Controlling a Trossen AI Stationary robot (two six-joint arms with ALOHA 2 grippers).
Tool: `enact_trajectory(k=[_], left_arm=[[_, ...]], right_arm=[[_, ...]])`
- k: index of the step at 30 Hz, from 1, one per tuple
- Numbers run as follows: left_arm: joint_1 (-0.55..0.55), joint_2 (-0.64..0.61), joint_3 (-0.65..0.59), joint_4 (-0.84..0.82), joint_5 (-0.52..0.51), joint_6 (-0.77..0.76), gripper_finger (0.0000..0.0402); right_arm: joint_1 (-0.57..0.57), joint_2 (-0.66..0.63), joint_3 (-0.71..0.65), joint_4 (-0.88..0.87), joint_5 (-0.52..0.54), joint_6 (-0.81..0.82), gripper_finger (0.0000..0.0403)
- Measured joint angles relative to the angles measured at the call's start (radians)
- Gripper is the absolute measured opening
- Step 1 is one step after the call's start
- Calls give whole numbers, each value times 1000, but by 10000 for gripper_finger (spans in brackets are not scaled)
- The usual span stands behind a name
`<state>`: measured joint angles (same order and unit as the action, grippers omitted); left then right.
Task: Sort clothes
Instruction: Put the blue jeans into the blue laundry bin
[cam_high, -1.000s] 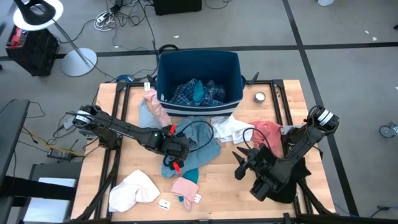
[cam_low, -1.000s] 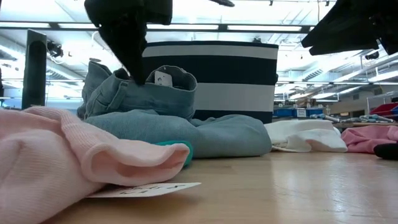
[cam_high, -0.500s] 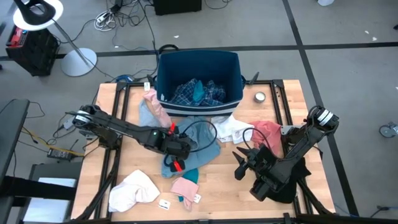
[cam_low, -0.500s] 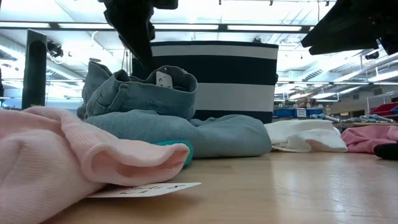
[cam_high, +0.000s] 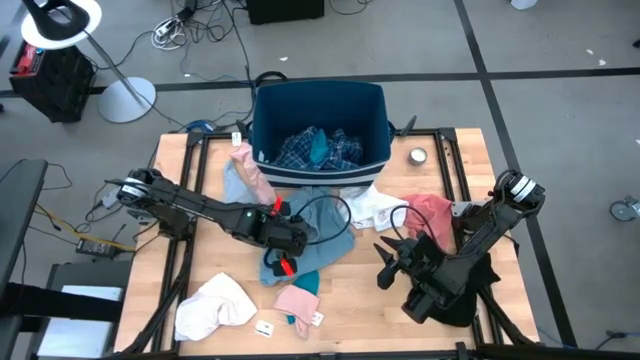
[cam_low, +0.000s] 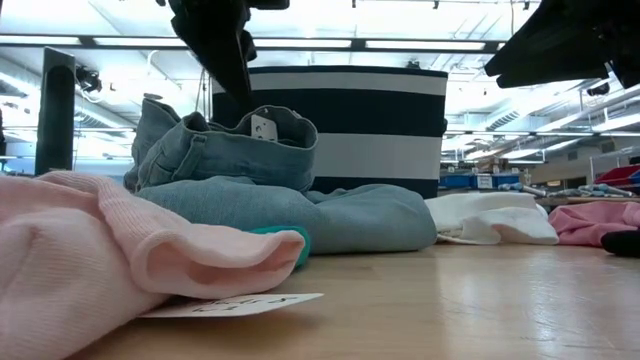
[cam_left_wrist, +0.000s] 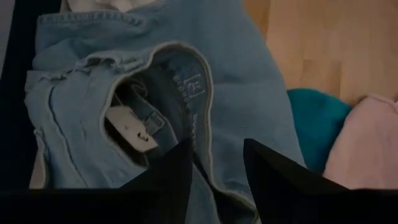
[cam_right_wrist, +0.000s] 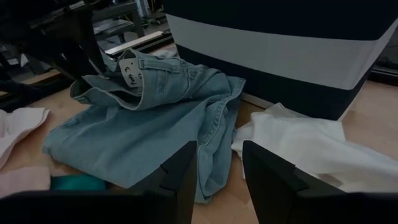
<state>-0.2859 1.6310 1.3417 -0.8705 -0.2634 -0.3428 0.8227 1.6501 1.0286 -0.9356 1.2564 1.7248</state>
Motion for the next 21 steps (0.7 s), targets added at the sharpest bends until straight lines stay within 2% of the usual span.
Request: enact_trajectory(k=[8,18,21], left_arm=[[2,0,-3,14,-4,-10,168],[2,0,-3,15,-21,-28,269],[2,0,-3,11,-16,-69,287]], right_arm=[[0,0,0,0,0,0,129],[0,0,0,4,0,0,128],[0,0,0,4,0,0,125]])
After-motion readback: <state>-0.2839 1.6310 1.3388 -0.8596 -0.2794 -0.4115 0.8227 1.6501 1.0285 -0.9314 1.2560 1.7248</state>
